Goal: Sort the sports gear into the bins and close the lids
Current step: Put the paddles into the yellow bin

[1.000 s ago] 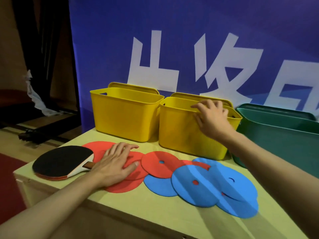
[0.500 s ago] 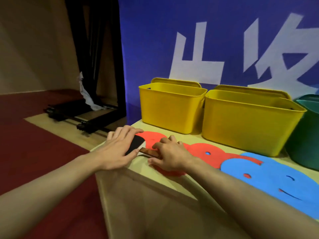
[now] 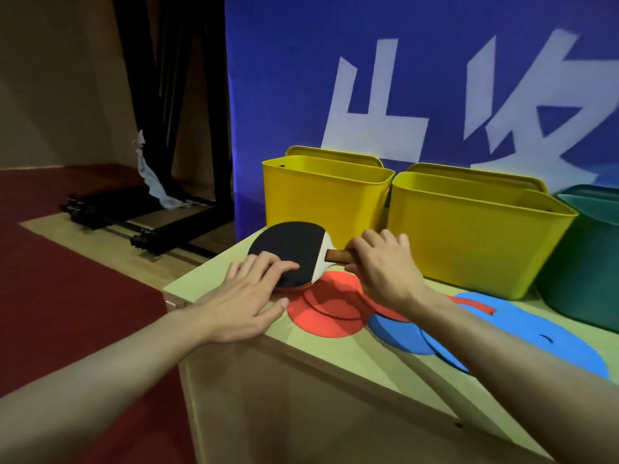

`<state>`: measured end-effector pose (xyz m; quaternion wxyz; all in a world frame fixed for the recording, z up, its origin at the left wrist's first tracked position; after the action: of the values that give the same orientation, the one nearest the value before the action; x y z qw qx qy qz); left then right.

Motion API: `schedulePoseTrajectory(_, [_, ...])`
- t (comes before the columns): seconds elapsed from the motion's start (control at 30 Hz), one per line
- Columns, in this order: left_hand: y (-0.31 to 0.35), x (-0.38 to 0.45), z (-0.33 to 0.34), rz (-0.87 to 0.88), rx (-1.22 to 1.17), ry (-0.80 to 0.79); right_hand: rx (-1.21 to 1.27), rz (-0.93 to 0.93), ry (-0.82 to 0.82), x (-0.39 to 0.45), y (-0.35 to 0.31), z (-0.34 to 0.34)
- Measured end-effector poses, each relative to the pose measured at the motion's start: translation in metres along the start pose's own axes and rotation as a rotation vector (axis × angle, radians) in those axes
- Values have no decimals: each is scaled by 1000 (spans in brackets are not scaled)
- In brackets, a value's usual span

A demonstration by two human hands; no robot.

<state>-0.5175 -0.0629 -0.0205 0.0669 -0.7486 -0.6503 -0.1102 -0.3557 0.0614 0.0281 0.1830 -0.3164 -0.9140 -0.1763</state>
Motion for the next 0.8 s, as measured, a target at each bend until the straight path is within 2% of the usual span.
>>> schedulePoseTrajectory(0.23, [63, 48, 15, 119, -74, 7, -173, 139, 128, -56, 109, -79])
schedulePoseTrajectory(0.33, [91, 68, 13, 141, -96, 56, -125, 219, 180, -65, 162, -114])
schedulePoseTrajectory(0.43, [97, 83, 29, 133, -105, -5, -44, 312, 181, -63, 220, -137])
schedulePoseTrajectory(0.53, [87, 91, 62, 52, -182, -134, 63, 431, 89, -54, 269, -128])
schedulePoseTrajectory(0.63, [76, 96, 84, -12, -210, -233, 65, 543, 21, -46, 301, -110])
schedulePoseTrajectory(0.8, [75, 97, 86, -1, -168, -215, 125, 614, -24, -29, 330, -86])
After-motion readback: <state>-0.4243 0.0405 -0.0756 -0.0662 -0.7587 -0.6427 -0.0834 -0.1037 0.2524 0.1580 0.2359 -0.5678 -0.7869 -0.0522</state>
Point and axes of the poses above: each hand's wrist, its own x-axis towards the middle knuckle, its own z-axis out of the palm, y = z × x, the point moved 9 cm from there along x, towards the middle knuckle, and after that the axes turned 9 degrees about -y, right-handed, at the moved point
